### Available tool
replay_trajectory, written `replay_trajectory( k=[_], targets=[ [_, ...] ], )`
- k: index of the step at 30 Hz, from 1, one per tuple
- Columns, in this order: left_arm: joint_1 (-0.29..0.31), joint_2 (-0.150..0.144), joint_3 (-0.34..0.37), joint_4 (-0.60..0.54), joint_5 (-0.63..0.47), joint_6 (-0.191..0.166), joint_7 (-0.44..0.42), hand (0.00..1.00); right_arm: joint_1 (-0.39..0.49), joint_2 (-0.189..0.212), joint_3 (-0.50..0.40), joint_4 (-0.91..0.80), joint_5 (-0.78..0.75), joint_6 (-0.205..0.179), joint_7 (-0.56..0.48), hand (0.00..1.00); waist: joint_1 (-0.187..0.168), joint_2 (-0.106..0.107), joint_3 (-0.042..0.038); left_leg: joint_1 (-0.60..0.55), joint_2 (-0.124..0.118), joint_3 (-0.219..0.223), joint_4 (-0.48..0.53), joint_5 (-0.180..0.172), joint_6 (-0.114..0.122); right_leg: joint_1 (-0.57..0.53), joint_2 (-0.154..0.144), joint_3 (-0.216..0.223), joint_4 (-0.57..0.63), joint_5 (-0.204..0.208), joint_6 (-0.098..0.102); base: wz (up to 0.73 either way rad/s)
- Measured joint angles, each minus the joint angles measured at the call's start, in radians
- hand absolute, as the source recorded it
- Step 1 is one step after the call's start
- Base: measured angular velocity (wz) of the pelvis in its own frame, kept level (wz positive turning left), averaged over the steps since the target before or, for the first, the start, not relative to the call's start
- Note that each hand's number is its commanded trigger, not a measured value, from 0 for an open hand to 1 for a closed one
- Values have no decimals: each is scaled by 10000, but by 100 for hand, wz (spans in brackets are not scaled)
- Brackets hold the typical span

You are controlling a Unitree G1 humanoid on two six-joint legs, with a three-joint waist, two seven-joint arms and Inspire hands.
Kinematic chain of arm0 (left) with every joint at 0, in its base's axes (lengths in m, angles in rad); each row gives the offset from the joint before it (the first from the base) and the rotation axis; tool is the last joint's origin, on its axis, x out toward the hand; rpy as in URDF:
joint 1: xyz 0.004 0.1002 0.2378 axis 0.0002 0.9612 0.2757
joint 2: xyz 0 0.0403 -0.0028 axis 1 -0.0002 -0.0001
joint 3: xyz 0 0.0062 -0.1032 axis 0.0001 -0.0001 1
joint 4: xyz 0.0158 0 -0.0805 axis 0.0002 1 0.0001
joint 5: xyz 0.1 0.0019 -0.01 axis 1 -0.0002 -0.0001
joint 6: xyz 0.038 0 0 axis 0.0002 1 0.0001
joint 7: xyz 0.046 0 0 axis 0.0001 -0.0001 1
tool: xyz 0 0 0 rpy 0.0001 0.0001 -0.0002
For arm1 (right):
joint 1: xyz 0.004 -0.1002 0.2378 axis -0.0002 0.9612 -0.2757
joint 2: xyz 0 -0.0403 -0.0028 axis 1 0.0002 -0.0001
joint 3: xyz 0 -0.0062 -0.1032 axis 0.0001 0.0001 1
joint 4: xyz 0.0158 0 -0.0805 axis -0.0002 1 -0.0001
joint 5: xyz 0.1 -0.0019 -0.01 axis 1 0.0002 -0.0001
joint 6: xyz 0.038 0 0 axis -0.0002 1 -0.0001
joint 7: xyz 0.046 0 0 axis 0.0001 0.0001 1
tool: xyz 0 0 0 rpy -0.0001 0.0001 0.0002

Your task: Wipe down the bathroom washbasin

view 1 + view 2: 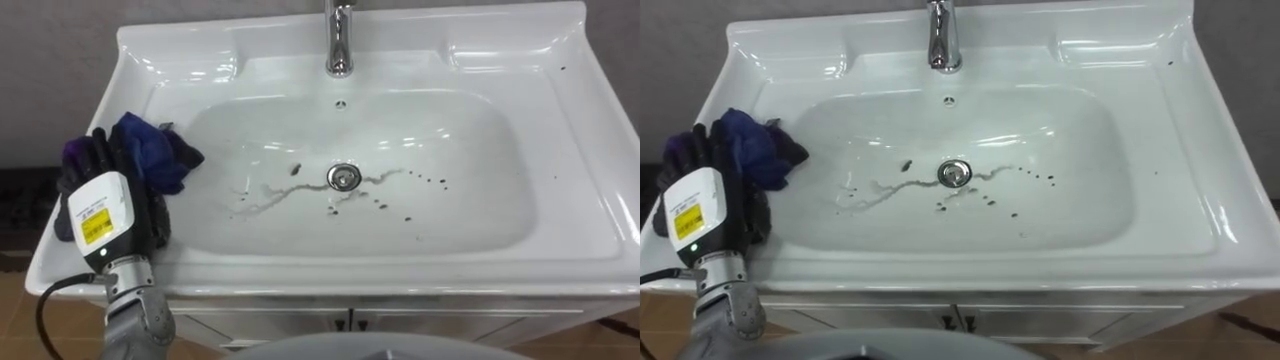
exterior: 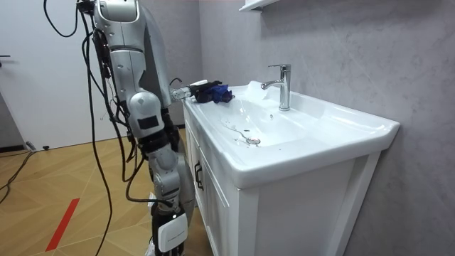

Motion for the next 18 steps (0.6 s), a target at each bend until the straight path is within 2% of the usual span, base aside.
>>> replay_trajectory(
  k=[6,7,8,9,16,18],
  targets=[
    [-15,20,8,47,-1,80,0,0,-3,0,-5,-2,-1,17,-15,0,-34,-2,-8,22,25,45,-9,19,-11,-1,5,27,-1,14,-32,0],
    [-15,20,8,47,-1,84,0,3,-3,0,-5,-3,-1,35,-15,0,-37,-2,-8,24,26,51,-11,19,-11,-1,6,28,0,15,-33,0],
    [-15,20,8,49,-1,89,0,34,-6,0,-5,-7,-1,99,-15,0,-42,-1,-9,27,26,71,-11,19,-11,-1,9,32,2,16,-34,0],
    [-15,18,8,61,0,89,0,100,-7,1,-8,-6,-25,157,-14,0,-46,3,-14,28,27,94,-11,19,-11,-1,6,33,2,16,-35,0],
    [-16,81,6,192,124,155,27,100,-18,2,-177,-7,-432,283,8,0,-58,62,-73,49,51,248,-11,22,-13,-14,48,136,5,23,-48,-3],
    [-17,183,0,290,469,346,99,100,-19,2,-182,-49,-422,358,7,0,-142,82,-91,69,55,269,-13,42,-21,-11,53,187,5,32,-63,-6]
  ],
)
